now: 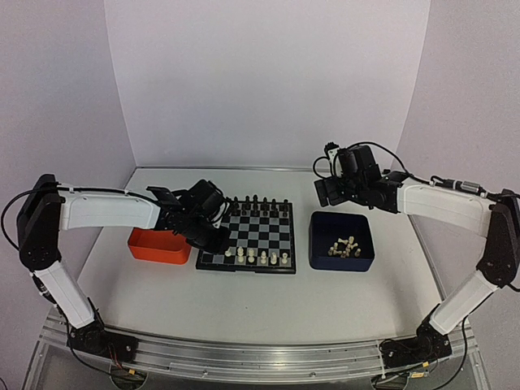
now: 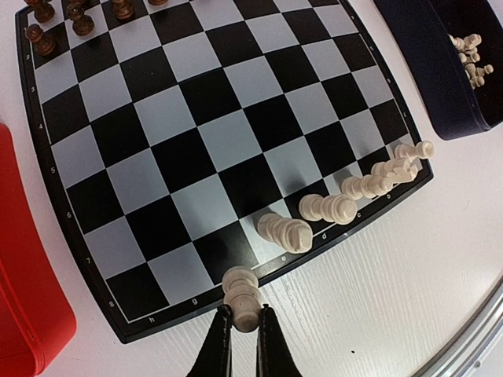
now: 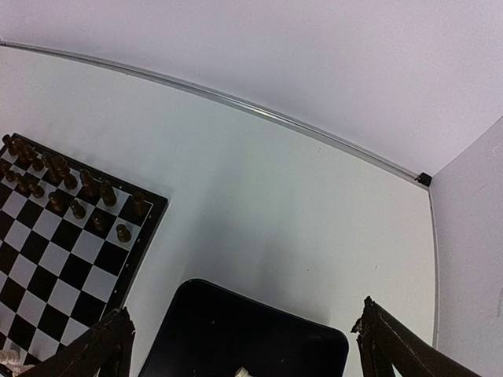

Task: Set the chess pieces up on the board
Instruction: Place the chess piece on the chessboard.

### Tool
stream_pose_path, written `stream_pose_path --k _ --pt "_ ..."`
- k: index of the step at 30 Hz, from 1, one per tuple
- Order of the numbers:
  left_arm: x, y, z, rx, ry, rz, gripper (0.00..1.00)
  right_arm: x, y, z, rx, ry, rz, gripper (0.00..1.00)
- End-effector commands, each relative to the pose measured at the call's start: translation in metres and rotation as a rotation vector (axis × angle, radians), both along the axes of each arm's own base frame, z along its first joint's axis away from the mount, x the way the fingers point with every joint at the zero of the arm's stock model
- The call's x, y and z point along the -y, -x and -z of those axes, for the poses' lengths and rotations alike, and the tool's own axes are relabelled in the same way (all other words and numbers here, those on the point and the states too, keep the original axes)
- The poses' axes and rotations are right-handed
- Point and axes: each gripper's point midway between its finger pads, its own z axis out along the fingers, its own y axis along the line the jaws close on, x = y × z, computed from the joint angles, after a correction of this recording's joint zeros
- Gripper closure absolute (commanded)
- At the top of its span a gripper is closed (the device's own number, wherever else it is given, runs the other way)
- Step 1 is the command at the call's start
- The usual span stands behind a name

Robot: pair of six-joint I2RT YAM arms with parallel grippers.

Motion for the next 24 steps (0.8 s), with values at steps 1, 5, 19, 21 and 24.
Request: stream_pose_path --k 1,5,19,21,24 --pt "0.011 -0.012 -0.009 0.044 0.001 0.001 1.00 0.006 0.000 -0.022 0.060 -0.035 0.031 0.05" --pt "0.009 -0.018 -0.007 0.056 -0.024 -0.017 1.00 0.006 0.000 -0.022 0.062 -0.033 0.031 0.05" --pt "0.005 -0.015 -0.005 0.028 -0.079 0.009 1.00 0.009 0.000 -0.021 0.063 -0.020 0.038 0.04" --pt "0.004 -0.012 -0.006 0.018 -0.086 0.018 1.00 0.009 0.000 -0.021 0.063 -0.020 0.038 0.04" --pt "0.001 -0.011 -0.005 0.010 -0.107 0.018 1.00 0.009 0.000 -0.020 0.061 -0.020 0.040 0.04"
